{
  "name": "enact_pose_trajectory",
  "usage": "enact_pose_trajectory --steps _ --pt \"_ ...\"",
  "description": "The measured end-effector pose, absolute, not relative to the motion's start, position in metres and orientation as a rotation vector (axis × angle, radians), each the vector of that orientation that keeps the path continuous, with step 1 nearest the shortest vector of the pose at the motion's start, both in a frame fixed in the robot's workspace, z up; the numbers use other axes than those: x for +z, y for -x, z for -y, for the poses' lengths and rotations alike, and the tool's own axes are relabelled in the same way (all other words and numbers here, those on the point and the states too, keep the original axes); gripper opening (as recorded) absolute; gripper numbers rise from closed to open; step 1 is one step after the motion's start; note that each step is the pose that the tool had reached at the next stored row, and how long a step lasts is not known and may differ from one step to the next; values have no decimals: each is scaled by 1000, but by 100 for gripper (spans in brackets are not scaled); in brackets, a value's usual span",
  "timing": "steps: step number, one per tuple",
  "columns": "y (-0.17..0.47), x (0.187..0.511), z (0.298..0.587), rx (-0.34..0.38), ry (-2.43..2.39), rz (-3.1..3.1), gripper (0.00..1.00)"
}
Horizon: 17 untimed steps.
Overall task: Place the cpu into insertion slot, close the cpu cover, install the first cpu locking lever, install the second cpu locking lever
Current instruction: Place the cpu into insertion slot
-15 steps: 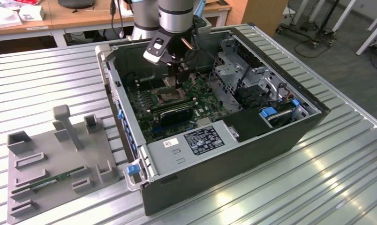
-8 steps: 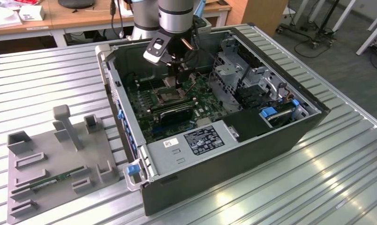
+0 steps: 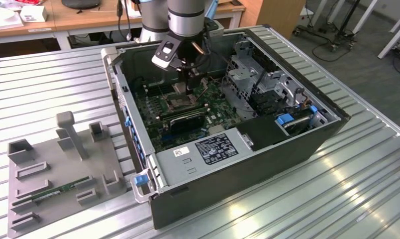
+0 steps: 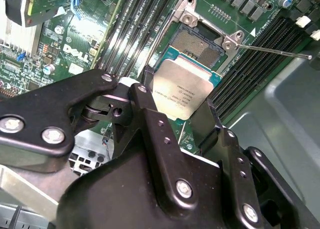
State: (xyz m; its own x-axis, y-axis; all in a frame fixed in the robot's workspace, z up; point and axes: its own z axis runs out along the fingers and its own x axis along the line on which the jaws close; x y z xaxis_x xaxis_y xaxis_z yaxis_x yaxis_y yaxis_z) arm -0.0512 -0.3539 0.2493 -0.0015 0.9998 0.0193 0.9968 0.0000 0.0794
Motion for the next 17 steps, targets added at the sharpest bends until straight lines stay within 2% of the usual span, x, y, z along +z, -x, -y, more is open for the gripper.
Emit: enact_pose_trajectory --steps 17 --pt "51 245 353 108 -2189 -2191 54"
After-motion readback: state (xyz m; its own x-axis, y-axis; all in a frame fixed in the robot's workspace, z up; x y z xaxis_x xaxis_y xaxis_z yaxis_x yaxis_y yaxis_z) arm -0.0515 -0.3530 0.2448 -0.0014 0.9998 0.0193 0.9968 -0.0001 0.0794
